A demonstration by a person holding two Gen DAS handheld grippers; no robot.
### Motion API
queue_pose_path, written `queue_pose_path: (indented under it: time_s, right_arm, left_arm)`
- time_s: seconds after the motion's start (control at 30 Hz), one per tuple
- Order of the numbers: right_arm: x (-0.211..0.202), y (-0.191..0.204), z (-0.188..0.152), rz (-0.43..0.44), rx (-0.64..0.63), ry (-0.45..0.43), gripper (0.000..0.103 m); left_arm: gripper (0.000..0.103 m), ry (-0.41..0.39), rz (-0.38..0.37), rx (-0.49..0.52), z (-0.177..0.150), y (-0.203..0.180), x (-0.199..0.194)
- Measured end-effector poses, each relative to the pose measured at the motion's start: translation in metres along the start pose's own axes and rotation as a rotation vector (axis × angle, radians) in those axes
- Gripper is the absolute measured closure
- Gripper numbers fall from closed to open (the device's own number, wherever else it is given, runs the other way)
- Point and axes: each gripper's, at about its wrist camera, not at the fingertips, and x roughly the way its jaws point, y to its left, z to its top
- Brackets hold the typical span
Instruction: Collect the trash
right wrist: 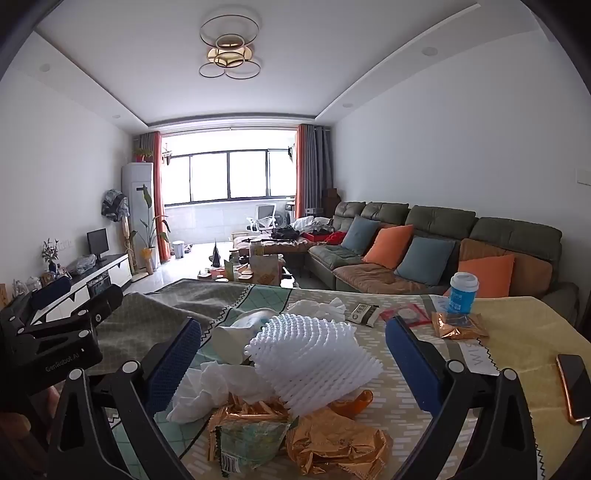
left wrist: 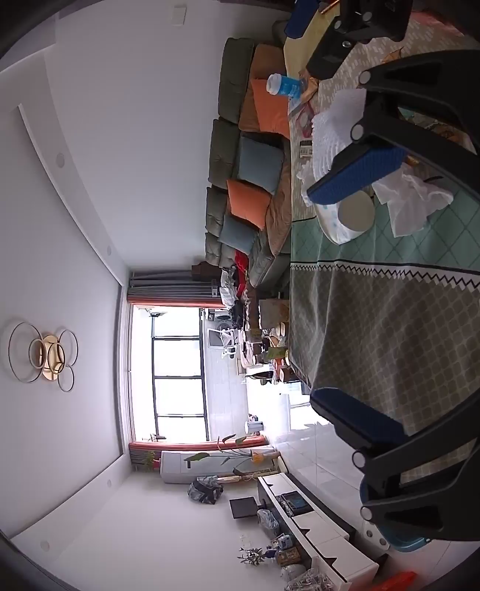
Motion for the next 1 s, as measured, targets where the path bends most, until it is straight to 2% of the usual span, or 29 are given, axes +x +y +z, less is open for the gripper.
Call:
queue_pose_path:
  time_s: [0.43,1.0]
  right_arm:
    - [-0.0052,0.0067,-0.0005,-0.002,-0.014,-0.010,0.004]
    - [-0.0035,-0.0028,0.0019,0.001,-0.001,-0.015,0.004]
  left_arm:
    - [0.003,-0.001,-0.007,-0.027,0.0040,0.0054,-0.0019]
    - [0.003,-0.005,-0.007,-0.037,0.0045,0.0057,-0.0007]
